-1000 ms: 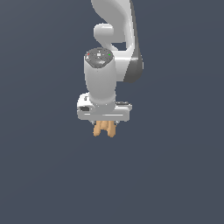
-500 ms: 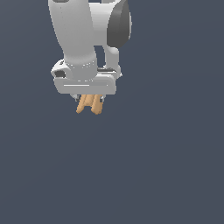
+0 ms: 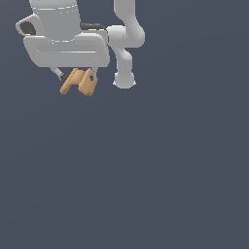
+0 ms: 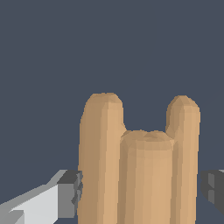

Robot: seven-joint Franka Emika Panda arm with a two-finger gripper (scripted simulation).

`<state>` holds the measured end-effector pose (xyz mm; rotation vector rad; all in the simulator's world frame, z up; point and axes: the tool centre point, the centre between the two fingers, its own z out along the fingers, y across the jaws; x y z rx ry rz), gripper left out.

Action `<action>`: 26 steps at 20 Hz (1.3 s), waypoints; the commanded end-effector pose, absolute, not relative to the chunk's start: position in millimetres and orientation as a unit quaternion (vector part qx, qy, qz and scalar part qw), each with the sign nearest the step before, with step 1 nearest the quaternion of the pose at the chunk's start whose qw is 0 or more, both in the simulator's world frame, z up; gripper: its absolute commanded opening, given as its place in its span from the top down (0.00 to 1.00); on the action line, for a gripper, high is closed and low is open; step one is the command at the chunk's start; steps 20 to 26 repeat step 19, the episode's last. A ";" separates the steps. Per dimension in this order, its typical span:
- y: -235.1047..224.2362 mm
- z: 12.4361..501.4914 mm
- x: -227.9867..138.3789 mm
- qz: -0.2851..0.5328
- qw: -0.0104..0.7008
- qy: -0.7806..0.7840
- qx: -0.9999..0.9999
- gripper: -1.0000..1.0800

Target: Pick up the object and move it to a goal position.

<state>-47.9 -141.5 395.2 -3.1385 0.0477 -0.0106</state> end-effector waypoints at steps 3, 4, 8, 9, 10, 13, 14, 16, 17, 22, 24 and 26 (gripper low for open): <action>-163.8 436.6 -62.9 -0.002 0.001 0.015 -1.000 1.00; -167.9 444.2 -65.3 -0.002 0.001 0.015 -1.000 1.00; -181.7 469.2 -73.0 -0.001 0.001 0.014 -1.000 1.00; -184.2 473.9 -74.3 -0.001 0.001 0.014 -1.000 1.00; -186.8 478.3 -75.6 -0.001 0.001 0.014 -1.000 1.00; -192.4 488.3 -78.3 0.000 0.000 0.014 -1.000 1.00; -193.8 490.7 -78.9 0.000 0.000 0.014 -1.000 1.00; -195.5 493.9 -79.5 0.000 0.000 0.014 -1.000 1.00; -196.1 494.9 -79.8 0.000 0.000 0.014 -1.000 1.00; -196.6 495.8 -80.0 0.000 0.000 0.014 -1.000 1.00; -196.6 495.8 -80.0 0.000 0.000 0.014 -1.000 1.00; -196.6 495.8 -80.0 0.000 0.000 0.014 -1.000 1.00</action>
